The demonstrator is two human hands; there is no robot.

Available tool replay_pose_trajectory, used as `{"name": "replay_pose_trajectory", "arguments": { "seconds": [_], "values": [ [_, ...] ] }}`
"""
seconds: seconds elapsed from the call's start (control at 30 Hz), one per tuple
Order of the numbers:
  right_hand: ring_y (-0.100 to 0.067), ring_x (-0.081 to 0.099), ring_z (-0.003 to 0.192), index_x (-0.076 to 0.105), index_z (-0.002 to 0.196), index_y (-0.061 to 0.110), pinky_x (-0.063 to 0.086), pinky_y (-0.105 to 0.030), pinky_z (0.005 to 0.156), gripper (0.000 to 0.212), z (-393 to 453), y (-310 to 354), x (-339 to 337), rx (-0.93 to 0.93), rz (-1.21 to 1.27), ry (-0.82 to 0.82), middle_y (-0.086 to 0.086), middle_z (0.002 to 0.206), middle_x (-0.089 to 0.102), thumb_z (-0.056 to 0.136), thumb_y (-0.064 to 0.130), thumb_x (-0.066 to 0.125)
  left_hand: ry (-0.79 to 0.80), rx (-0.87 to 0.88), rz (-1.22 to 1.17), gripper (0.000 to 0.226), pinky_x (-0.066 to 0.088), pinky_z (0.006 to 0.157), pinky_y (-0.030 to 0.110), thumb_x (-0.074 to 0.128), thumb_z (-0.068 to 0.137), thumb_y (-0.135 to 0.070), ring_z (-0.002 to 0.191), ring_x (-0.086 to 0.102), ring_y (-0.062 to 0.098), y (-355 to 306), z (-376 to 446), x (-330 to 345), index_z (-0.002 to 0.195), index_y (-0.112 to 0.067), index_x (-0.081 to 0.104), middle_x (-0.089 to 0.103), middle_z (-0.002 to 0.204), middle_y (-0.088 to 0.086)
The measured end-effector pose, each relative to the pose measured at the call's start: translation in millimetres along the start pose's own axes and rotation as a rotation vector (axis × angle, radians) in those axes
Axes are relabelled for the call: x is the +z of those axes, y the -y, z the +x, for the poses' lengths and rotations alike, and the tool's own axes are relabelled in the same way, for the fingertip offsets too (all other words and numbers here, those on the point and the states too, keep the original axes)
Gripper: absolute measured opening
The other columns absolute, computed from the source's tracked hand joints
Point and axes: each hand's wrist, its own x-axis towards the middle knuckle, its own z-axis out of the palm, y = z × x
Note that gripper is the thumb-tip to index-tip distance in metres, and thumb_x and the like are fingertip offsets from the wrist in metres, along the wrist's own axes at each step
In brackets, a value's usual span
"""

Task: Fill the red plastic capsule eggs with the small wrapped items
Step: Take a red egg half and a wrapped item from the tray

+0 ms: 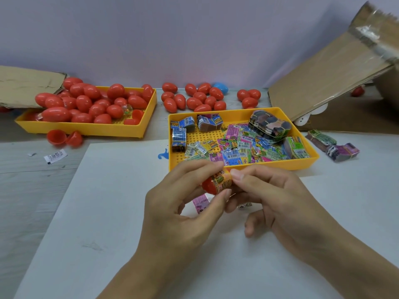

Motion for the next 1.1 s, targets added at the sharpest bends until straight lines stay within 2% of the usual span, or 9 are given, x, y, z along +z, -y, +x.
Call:
{"name": "replay_pose_trajectory", "arguments": {
  "seconds": [0.2,0.33,0.43,0.53,0.63,0.77,0.87,0.97,1.1],
  "values": [
    [-0.019,0.071,0.067,0.075,0.084,0.012,0.049,-0.025,0.039,0.029,0,-1,1,-0.019,0.041,-0.026,-0.015,0.08,0.073,0.072,0.038,0.075,0.049,-0.016,-0.045,0.06,0.056,0.094,0.035,0.078,0.08,-0.008,0.116,0.066,0.016,-1,2,-2,0.133,-0.028,0.06,0.07,0.121,-0.009],
    [-0.017,0.071,0.069,0.076,0.089,0.019,0.053,-0.027,0.044,0.02,-1,-4,-3,-0.152,-0.021,-0.051,-0.01,0.081,0.075,0.069,0.024,0.077,0.09,-0.169,-0.235,0.073,0.055,0.094,0.035,0.076,0.08,-0.026,0.122,0.063,0.02,-6,0,1,0.145,-0.037,0.044,0.064,0.132,-0.007],
    [-0.016,0.072,0.084,0.074,0.096,0.022,0.056,-0.027,0.054,0.026,-1,-4,-5,-0.307,-0.195,-0.054,-0.003,0.093,0.077,0.072,0.014,0.077,0.01,-0.373,-0.343,0.044,0.06,0.07,0.033,0.065,0.082,-0.048,0.088,0.072,0.019,-11,3,0,0.122,-0.031,0.066,0.071,0.106,-0.001],
    [-0.017,0.071,0.096,0.073,0.101,0.025,0.057,-0.027,0.062,0.031,-2,-5,-4,-0.362,-0.267,0.0,0.001,0.104,0.076,0.077,0.006,0.071,-0.012,-0.422,-0.381,0.03,0.057,0.054,0.034,0.064,0.082,-0.045,0.062,0.066,0.022,-12,6,-1,0.098,-0.023,0.076,0.069,0.078,0.009],
    [-0.017,0.071,0.095,0.075,0.106,0.023,0.057,-0.028,0.062,0.032,-2,-4,-4,-0.329,-0.181,-0.025,0.002,0.108,0.074,0.079,0.008,0.065,-0.05,-0.348,-0.372,0.027,0.06,0.064,0.029,0.074,0.075,-0.032,0.076,0.074,0.02,-12,7,-2,0.102,-0.029,0.074,0.075,0.092,0.005],
    [-0.017,0.068,0.07,0.077,0.095,0.021,0.049,-0.027,0.042,0.028,-1,1,-4,-0.176,-0.129,-0.063,-0.008,0.083,0.074,0.077,0.042,0.072,0.027,-0.179,-0.323,0.056,0.056,0.084,0.028,0.078,0.076,-0.004,0.107,0.068,0.026,-7,6,-2,0.123,-0.03,0.06,0.07,0.113,0.003],
    [-0.017,0.068,0.062,0.077,0.089,0.02,0.048,-0.026,0.04,0.016,-4,0,-2,-0.236,-0.153,-0.053,-0.011,0.076,0.074,0.078,0.03,0.073,0.074,-0.1,-0.307,0.066,0.054,0.088,0.027,0.07,0.079,0.007,0.112,0.065,0.028,-6,3,0,0.132,-0.028,0.053,0.066,0.121,0.003],
    [-0.017,0.071,0.075,0.076,0.098,0.024,0.053,-0.026,0.048,0.026,-7,-1,-2,-0.362,-0.226,-0.125,-0.004,0.087,0.076,0.073,0.018,0.078,0.036,-0.231,-0.394,0.048,0.057,0.079,0.028,0.068,0.081,-0.017,0.1,0.068,0.02,-9,4,-1,0.126,-0.032,0.061,0.067,0.117,0.0],
    [-0.015,0.069,0.086,0.074,0.103,0.029,0.056,-0.026,0.054,0.035,-10,-2,0,-0.46,-0.335,-0.118,0.001,0.098,0.074,0.075,0.007,0.074,-0.003,-0.375,-0.371,0.025,0.058,0.06,0.031,0.068,0.081,-0.041,0.068,0.069,0.021,-11,5,-1,0.101,-0.027,0.075,0.071,0.08,0.003]
  ]
}}
